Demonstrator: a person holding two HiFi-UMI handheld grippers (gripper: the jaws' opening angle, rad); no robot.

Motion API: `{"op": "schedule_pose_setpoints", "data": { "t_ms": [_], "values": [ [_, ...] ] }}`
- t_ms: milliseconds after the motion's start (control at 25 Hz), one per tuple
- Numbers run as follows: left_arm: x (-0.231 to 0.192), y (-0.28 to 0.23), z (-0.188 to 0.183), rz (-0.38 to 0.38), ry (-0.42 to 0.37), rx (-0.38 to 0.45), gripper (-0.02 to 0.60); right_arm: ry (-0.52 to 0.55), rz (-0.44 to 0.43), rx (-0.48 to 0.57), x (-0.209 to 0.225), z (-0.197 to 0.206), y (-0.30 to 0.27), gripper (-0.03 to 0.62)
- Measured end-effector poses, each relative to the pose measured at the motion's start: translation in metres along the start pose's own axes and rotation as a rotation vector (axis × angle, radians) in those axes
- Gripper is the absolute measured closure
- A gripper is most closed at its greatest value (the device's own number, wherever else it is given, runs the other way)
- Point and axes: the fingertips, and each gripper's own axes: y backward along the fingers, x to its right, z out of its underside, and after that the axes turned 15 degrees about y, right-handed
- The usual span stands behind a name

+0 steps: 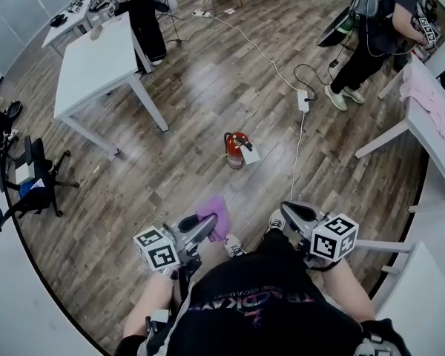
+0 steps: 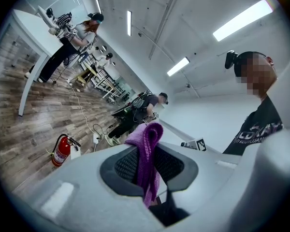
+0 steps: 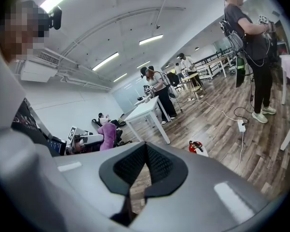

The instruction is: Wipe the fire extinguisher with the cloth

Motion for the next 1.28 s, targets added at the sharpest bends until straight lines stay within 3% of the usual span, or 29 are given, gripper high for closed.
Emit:
{"op": "schedule_pose_setpoints", "data": {
  "t_ms": [1280],
  "values": [
    [0.01, -0.013, 0.019, -0.001, 0.005, -0.014, 0.517, -0.001, -0.011, 0.025, -0.001, 0.002, 0.015, 0.591]
  ]
}}
